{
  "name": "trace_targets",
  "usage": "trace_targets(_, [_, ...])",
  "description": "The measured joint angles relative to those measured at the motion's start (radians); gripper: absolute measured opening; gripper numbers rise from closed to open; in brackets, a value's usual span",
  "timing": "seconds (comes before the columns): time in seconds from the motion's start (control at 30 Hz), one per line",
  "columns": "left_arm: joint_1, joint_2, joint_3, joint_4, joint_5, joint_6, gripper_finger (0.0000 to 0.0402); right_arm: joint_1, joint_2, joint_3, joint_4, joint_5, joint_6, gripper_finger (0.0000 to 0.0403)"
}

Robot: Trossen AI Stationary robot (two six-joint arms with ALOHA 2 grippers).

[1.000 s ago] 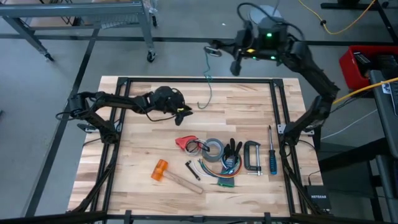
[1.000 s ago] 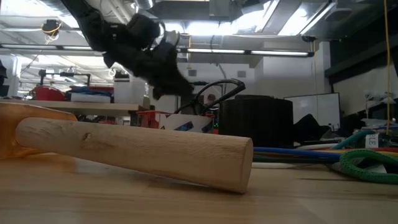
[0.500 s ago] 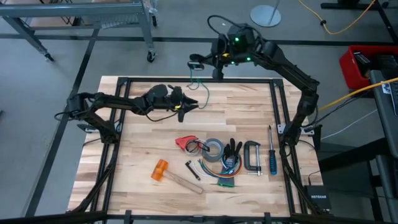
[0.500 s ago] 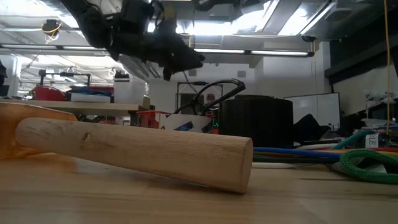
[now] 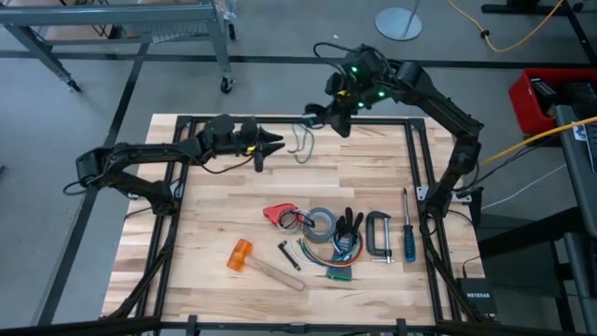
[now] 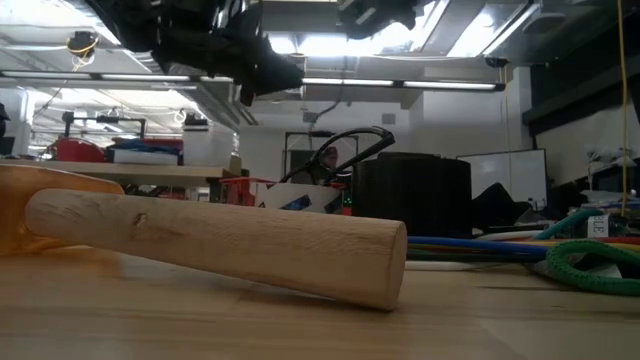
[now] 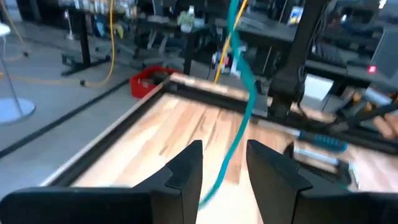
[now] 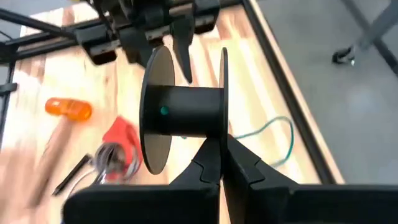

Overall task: Coil cords
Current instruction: Coil the green cable wire on the black spool

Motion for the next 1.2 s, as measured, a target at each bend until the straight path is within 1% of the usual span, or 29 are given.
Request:
trace_targets(0.1, [0.0,0.002,0.0,-0.06,0.0,0.024,0.0117,0.0,-0.042,0.0,-0.053,0.004,0.021,0.0001])
trace_targets(0.2, [0.0,0.003,0.0,-0.096,0.0,0.023,0.0117,0.0,-0.084,0.0,-0.093,0.029,0.047,0.0001])
trace_targets(0.37, [-0.012,0.004,0.0,-0.091,0.0,0.024,0.0117,0.0,-0.146,-0.018,-0.149,0.047,0.105,0.0001])
trace_targets(0.47, [-0.017,0.004,0.0,-0.091,0.0,0.029,0.0117,0.001,-0.19,-0.095,-0.15,0.048,0.137,0.0001])
trace_targets(0.57, [-0.021,0.004,0.0,-0.091,0.0,0.029,0.0117,0.001,-0.245,-0.228,-0.109,0.056,0.178,0.0001])
trace_targets(0.7, [-0.026,0.004,0.0,-0.093,0.0,0.03,0.0117,0.001,-0.341,-0.484,0.072,0.038,0.234,0.0001])
trace_targets(0.8, [-0.027,0.004,0.0,-0.097,0.0,0.024,0.0117,0.001,-0.402,-0.68,0.266,-0.012,0.255,0.0001])
trace_targets(0.9, [-0.032,0.004,0.0,-0.095,0.0,0.02,0.0117,0.001,-0.439,-0.851,0.5,-0.053,0.266,0.0001])
trace_targets(1.0, [-0.043,0.004,0.0,-0.086,0.0,0.019,0.0117,0.001,-0.442,-0.988,0.757,-0.092,0.283,0.0003])
trace_targets(1.1, [-0.061,0.004,0.0,-0.086,0.0,0.018,0.0117,0.001,-0.425,-1.094,1.009,-0.149,0.307,0.0002])
trace_targets(1.2, [-0.08,0.004,0.0,-0.088,0.001,0.017,0.0117,0.001,-0.408,-1.16,1.14,-0.159,0.316,0.0002])
